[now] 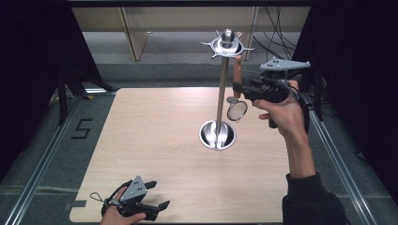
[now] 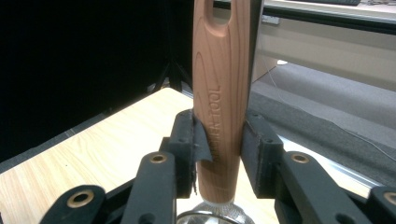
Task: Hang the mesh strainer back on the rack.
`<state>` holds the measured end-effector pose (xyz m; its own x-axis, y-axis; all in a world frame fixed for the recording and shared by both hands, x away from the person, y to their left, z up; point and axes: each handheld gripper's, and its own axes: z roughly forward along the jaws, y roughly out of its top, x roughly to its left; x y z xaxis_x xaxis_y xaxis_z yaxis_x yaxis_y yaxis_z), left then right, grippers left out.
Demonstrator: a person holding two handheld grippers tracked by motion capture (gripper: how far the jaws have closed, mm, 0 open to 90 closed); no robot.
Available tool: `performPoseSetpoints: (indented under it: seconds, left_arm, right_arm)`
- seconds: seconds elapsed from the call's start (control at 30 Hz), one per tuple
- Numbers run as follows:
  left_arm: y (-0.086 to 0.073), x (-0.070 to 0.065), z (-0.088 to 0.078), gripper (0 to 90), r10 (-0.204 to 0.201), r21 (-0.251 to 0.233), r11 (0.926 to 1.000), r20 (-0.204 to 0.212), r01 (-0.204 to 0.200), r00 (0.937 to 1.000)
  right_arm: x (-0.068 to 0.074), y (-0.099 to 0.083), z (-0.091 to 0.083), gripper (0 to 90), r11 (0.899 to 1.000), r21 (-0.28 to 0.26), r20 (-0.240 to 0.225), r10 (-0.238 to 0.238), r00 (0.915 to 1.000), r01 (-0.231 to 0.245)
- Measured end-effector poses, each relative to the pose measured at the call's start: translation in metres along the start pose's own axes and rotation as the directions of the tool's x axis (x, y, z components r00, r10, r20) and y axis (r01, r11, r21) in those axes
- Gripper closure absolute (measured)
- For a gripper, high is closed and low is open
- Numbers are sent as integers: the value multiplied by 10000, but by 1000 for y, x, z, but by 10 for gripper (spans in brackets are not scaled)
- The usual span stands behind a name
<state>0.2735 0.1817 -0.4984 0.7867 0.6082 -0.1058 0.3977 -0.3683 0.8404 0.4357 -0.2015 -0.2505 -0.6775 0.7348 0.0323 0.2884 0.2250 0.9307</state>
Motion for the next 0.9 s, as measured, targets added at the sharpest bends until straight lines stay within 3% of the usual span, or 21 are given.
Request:
performPoseSetpoints:
  seconds: [0.03, 0.07, 0.23, 0.27, 0.33, 0.43, 0.57, 0.6, 0.67, 0.73, 0.83, 0.87, 0.9]
  left_arm:
    - [0, 2, -1, 166, 256, 169, 9995, -65, -255, 9997]
    - [-1, -1, 0, 166, -188, 34, 9998, -29, 188, 9998]
    - [0, 2, -1, 166, 155, 185, 9997, -32, -155, 9999]
    - [0, 1, -1, 166, 140, 171, 9998, -34, -139, 9999]
    - [0, 1, -1, 166, 149, 176, 9997, -31, -148, 9999]
    - [0, 1, -1, 166, 145, 156, 9998, -77, -144, 9999]
    - [0, 1, -1, 166, 106, 156, 9998, -74, -105, 9999]
    - [0, 1, -1, 166, 103, 155, 9998, -74, -102, 9999]
    - [0, 1, -1, 166, 85, 143, 9999, -78, -84, 9999]
    - [0, 2, -1, 166, 152, 161, 9998, -104, -150, 9998]
    - [0, 2, -1, 166, 119, 184, 9998, -68, -117, 9999]
    - [-1, 0, -1, 166, -148, 182, 9997, -111, 150, 9998]
    - [-1, 0, -1, 166, -148, 182, 9997, -111, 150, 9998]
  right_arm:
    - [-1, -1, 1, 684, 9999, -74, -11, -105, 9999, 105]
    - [0, -1, 1, 682, 9999, -32, -77, 132, 9999, -132]
    - [0, -4, 0, 655, 9993, -46, -182, 375, 9991, -376]
    - [-2, -5, 1, 649, 9996, -195, -97, 181, 9998, -183]
    - [0, -7, -2, 638, 9990, -74, -151, 444, 9989, -445]
    - [-2, -11, -5, 623, 9987, -358, -216, 365, 9991, -373]
    - [1, -13, -10, 577, 9962, -561, -246, 648, 9976, -661]
    - [1, -14, -10, 567, 9964, -671, -162, 516, 9985, -526]
    - [3, -17, -14, 553, 9948, -666, -75, 771, 9970, -775]
    - [2, -19, -18, 537, 9948, -775, -160, 647, 9978, -657]
    - [3, -24, -24, 506, 9934, -906, 12, 710, 9975, -706]
    - [3, -26, -25, 501, 9939, -839, 11, 722, 9974, -719]
    - [3, -26, -25, 501, 9939, -839, 11, 722, 9974, -719]
